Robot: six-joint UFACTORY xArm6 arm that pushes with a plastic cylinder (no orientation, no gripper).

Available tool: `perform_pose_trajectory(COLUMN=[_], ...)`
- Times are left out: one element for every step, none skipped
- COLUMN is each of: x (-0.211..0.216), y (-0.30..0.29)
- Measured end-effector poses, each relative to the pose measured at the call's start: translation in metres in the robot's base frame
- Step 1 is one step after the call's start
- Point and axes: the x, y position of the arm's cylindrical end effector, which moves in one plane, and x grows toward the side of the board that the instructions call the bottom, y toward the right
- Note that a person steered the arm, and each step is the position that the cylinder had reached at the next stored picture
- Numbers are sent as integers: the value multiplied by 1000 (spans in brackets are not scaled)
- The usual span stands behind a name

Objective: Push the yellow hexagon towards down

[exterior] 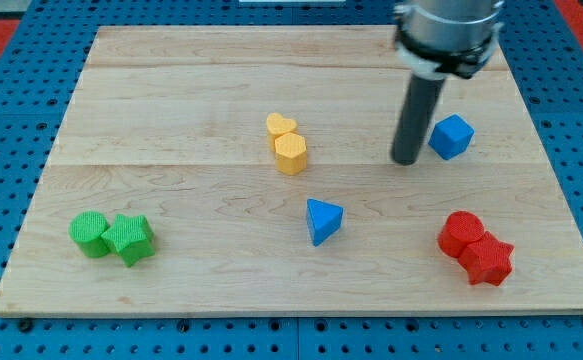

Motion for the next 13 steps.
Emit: perform_pose_trajectory(x=[17, 17, -6, -38, -39, -39, -39, -39, -39, -39, -39, -28, -5], y=[-42, -43, -43, -43, -43, -69, -130, -137, -130, -123, -127, -130, -130])
